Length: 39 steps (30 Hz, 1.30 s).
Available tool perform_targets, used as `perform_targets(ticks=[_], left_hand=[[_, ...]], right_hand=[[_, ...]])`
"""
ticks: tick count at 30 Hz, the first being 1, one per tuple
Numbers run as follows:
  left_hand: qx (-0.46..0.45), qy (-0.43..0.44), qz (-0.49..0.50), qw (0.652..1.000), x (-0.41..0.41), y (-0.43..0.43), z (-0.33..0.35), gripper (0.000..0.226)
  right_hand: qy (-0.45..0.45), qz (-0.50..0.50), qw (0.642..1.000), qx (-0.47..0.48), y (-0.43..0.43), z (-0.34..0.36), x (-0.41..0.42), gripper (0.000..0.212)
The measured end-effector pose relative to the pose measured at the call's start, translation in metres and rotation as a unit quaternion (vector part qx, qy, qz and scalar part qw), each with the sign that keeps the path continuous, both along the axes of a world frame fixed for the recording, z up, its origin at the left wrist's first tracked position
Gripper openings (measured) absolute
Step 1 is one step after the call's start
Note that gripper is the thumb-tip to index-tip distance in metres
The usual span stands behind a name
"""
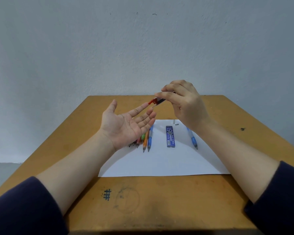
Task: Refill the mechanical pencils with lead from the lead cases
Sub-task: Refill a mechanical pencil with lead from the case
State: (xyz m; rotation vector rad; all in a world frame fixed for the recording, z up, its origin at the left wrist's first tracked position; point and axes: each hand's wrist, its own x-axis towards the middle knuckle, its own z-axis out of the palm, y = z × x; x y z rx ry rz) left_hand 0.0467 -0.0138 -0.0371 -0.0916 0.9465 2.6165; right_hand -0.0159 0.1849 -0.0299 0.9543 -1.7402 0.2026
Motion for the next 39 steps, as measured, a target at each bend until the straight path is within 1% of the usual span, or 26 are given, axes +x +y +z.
perform_targets(ticks=[2,3,4,6,7,9,12,18,21,28,36,39], left_hand=[[-0.038,0.002,0.003,0.999,0.0,0.002,0.001,0.071],[-0.087,0.01,0.012,0.996,0.001,0.003,0.001,0.062],[-0.156,0.028,0.026,0.987,0.001,0.005,0.0,0.05],[-0.295,0.082,0.06,0.95,0.002,0.01,-0.003,0.029],[-0.342,0.107,0.078,0.931,0.003,0.012,-0.004,0.023],[-0.385,0.129,0.107,0.908,0.005,0.014,-0.005,0.017],[-0.401,0.115,0.138,0.898,0.005,0.013,-0.004,0.013],[-0.368,0.114,0.159,0.909,0.004,0.013,-0.006,0.016],[-0.356,0.114,0.167,0.912,0.004,0.012,-0.005,0.014],[-0.38,0.112,0.183,0.9,0.004,0.011,-0.005,0.013],[-0.443,0.134,0.207,0.862,0.0,0.005,-0.004,0.01],[-0.477,0.166,0.219,0.835,-0.002,0.003,-0.004,0.008]], right_hand=[[-0.002,0.0,1.0,0.0,0.0,-0.001,-0.001,0.024],[-0.004,0.001,1.0,0.001,0.0,-0.001,-0.001,0.024],[-0.007,0.001,1.0,0.002,0.0,-0.001,-0.001,0.024],[-0.016,0.001,1.0,0.003,-0.001,-0.003,-0.001,0.023],[-0.021,0.002,1.0,0.001,-0.001,-0.003,-0.001,0.023],[-0.029,0.003,1.0,-0.003,-0.001,-0.004,-0.001,0.023],[-0.037,0.007,0.999,-0.01,-0.003,-0.005,-0.001,0.026],[-0.043,0.023,0.999,-0.009,-0.011,-0.008,0.003,0.025],[-0.043,0.025,0.999,-0.007,-0.013,-0.009,0.004,0.024],[-0.05,0.013,0.999,-0.011,-0.012,-0.009,0.003,0.024],[-0.077,-0.017,0.996,-0.043,-0.001,-0.008,-0.002,0.03],[-0.08,-0.021,0.995,-0.054,0.001,-0.007,-0.004,0.031]])
